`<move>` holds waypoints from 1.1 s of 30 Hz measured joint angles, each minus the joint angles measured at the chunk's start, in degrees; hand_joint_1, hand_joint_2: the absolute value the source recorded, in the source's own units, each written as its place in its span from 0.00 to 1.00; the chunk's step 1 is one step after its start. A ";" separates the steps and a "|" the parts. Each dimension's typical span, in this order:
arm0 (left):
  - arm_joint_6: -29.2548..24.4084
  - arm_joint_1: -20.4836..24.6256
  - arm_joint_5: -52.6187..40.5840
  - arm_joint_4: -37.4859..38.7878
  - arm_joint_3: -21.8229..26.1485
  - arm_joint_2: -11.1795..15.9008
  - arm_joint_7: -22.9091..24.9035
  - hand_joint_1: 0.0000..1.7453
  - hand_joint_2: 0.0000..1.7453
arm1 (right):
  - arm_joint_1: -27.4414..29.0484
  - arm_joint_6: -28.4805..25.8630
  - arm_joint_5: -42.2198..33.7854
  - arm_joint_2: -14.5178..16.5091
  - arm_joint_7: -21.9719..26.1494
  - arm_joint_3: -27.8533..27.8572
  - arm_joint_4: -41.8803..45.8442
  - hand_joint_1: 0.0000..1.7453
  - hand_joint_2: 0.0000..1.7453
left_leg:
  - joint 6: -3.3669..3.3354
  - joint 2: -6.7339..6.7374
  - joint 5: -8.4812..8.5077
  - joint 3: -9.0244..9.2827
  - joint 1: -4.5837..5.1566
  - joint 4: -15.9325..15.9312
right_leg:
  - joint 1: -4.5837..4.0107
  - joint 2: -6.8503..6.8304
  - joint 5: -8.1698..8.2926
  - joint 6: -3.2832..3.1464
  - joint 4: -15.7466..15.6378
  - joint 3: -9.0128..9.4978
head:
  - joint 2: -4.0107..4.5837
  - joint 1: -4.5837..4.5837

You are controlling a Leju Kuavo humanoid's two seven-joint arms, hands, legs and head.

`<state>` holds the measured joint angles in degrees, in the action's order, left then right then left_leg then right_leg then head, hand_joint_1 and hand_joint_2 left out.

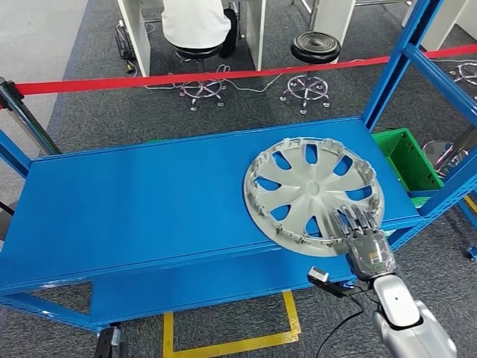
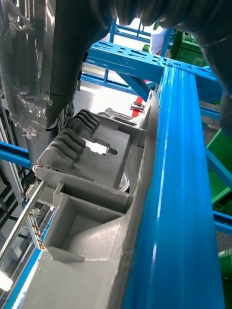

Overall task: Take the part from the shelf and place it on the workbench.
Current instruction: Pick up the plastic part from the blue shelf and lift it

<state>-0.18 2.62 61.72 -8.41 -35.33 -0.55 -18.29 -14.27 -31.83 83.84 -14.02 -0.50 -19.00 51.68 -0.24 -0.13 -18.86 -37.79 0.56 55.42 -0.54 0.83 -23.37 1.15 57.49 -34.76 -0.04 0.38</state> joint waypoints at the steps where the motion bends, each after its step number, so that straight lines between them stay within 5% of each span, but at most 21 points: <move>1: 0.01 0.01 0.00 0.00 -0.02 0.00 0.00 0.00 0.00 | -0.21 0.03 0.02 0.07 0.01 -0.02 -0.30 1.00 1.00 | 0.00 0.00 0.01 0.00 0.00 0.00 | 0.00 0.00 0.01 0.00 0.00 0.00 | 0.00 0.00; 28: 0.45 -0.04 -0.12 0.00 -1.46 0.05 0.01 0.00 0.00 | 1.12 -5.04 -1.68 0.95 0.35 -0.06 -0.79 1.00 1.00 | -0.02 -0.01 0.10 -0.04 0.00 0.00 | 0.00 -0.07 0.08 0.01 0.00 -0.04 | 0.00 0.00; 32: 1.86 -0.09 -0.56 0.00 -2.22 0.17 -0.84 0.00 1.00 | 4.83 -6.44 -2.22 0.95 1.81 1.37 3.76 1.00 1.00 | -0.01 -0.02 0.11 -0.22 0.00 0.00 | 0.00 -0.06 0.11 0.01 0.00 -0.18 | 0.00 -0.01; 33: 2.19 -0.11 -0.73 0.00 -2.44 0.21 -0.97 0.00 1.00 | 5.71 -6.49 -2.26 0.95 2.26 1.72 5.12 1.00 1.00 | -0.01 -0.02 0.11 -0.26 0.00 0.00 | 0.00 -0.06 0.11 0.01 0.01 -0.21 | 0.00 -0.01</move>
<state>2.01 2.52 60.99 -8.41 -37.77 -0.33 -19.27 -8.56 -38.32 81.58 -13.07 1.76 -17.28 56.80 -0.26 -0.15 -18.75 -38.05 0.56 55.42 -0.54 0.77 -23.26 1.16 57.50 -34.97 -0.04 0.37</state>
